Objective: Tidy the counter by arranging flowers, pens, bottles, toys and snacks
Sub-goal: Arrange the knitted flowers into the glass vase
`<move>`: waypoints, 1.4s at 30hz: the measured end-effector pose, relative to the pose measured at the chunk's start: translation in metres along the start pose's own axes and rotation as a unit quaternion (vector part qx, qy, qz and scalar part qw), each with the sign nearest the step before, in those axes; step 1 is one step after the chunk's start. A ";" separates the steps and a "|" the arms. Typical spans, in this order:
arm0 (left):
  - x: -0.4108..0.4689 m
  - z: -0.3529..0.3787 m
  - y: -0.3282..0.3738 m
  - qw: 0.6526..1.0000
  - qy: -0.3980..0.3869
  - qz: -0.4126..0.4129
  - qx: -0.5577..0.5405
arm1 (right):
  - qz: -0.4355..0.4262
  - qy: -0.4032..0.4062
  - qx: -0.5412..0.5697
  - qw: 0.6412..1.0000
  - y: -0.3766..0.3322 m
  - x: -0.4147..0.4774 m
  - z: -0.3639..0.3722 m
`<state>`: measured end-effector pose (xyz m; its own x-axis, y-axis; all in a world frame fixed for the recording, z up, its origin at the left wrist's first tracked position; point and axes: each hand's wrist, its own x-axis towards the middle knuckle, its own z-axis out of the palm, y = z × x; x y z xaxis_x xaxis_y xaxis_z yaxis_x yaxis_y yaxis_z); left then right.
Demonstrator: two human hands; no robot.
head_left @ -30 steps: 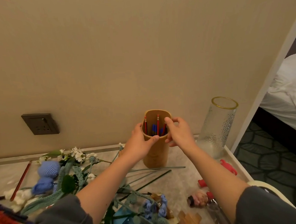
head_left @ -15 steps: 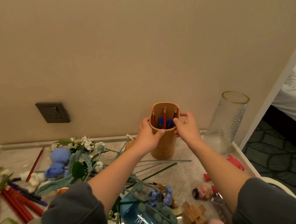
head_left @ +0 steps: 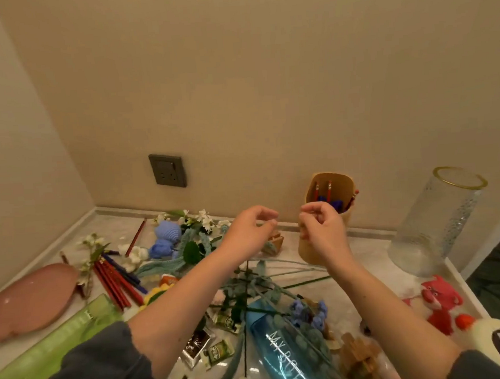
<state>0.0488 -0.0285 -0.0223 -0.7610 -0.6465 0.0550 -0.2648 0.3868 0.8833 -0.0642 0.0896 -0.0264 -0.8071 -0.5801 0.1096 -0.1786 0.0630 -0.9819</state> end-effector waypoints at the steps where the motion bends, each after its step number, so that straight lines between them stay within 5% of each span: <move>1: -0.006 -0.010 -0.004 1.000 0.010 0.001 0.003 | -0.001 -0.020 -0.005 1.000 -0.002 -0.005 0.007; 11: -0.060 -0.061 -0.065 0.996 0.077 -0.051 0.000 | 0.021 -0.161 -0.121 0.979 0.003 -0.044 0.066; 42: -0.141 -0.068 -0.124 0.996 -0.079 -0.033 -0.020 | 0.061 -0.154 -0.255 0.953 0.038 -0.145 0.105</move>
<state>0.2291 -0.0304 -0.1074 -0.8271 -0.5571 -0.0743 -0.2953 0.3183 0.9008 0.1050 0.0909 -0.0953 -0.6494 -0.7494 -0.1290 -0.4069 0.4858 -0.7736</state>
